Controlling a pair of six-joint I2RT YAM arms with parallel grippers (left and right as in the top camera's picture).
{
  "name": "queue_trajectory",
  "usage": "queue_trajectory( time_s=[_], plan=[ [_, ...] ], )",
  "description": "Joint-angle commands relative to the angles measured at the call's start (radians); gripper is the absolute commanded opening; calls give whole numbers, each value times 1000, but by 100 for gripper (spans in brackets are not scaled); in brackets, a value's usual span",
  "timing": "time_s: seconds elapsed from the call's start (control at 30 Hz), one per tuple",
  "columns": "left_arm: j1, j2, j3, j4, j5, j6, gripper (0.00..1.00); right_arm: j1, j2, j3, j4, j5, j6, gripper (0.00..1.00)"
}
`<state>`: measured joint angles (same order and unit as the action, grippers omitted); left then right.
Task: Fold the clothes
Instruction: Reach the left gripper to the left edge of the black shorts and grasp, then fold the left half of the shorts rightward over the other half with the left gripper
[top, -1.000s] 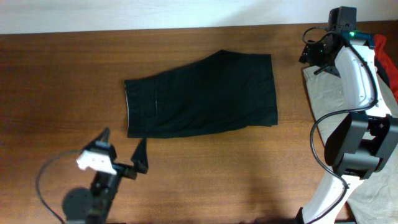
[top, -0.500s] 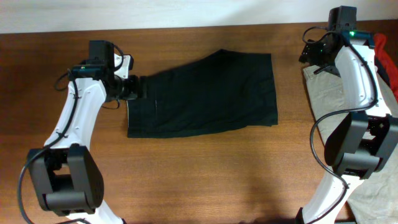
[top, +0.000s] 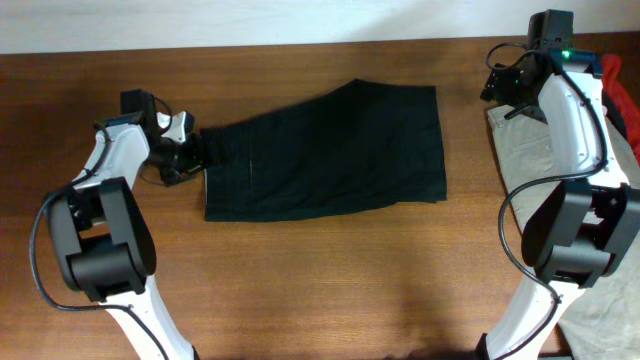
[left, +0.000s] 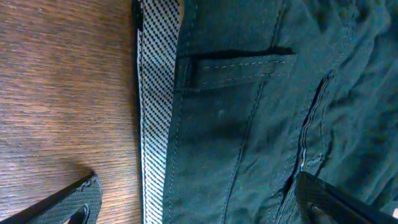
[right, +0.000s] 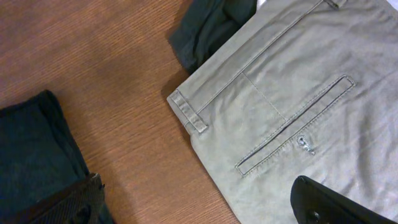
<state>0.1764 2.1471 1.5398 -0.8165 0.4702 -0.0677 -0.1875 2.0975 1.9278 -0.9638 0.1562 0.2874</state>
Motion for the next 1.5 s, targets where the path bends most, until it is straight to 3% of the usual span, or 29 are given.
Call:
queue_trajectory(
  time_s=[0.0,0.1,0.2,0.47,0.57,0.63,0.67,0.73,0.9,1.0,1.07,1.23,1.33,1.47],
  plan=[
    [3,65,-6,-48,13,19,99,-4,-9,3,0,5,10,99],
    [-3,65,-7,-90,16,20,98,-4,-9,3,0,6,10,99],
    [-33,65,-36,-66,16,19,89,-4,-9,3,0,6,10,99],
    [-69,66,-56,-20,15,19,89,-4,-9,3,0,6,10,99],
    [-69,66,-58,-8,13,19,59,-4,-9,3,0,6,10,99],
    [-72,66,-71,16,12,19,29,-4,-9,3,0,5,10,99],
    [-72,66,-71,16,12,19,23,-4,-9,3,0,6,10,99],
    [-69,66,-71,14,-13,12,1,-4,-9,3,0,5,10,99],
    [-11,66,-42,-101,-179,-18,1,-4,-9,3,0,6,10,99],
    [126,65,101,-271,-179,-18,1,-4,-9,3,0,5,10,99],
    [178,65,307,-436,-180,-18,1,-4,-9,3,0,6,10,99],
    [137,26,747,-721,-290,-53,1,-4,-9,3,0,6,10,99],
    [87,-24,830,-793,-435,-127,1,-4,-9,3,0,5,10,99],
    [-11,-32,836,-795,-471,-154,1,-4,-9,3,0,6,10,99]
  ],
)
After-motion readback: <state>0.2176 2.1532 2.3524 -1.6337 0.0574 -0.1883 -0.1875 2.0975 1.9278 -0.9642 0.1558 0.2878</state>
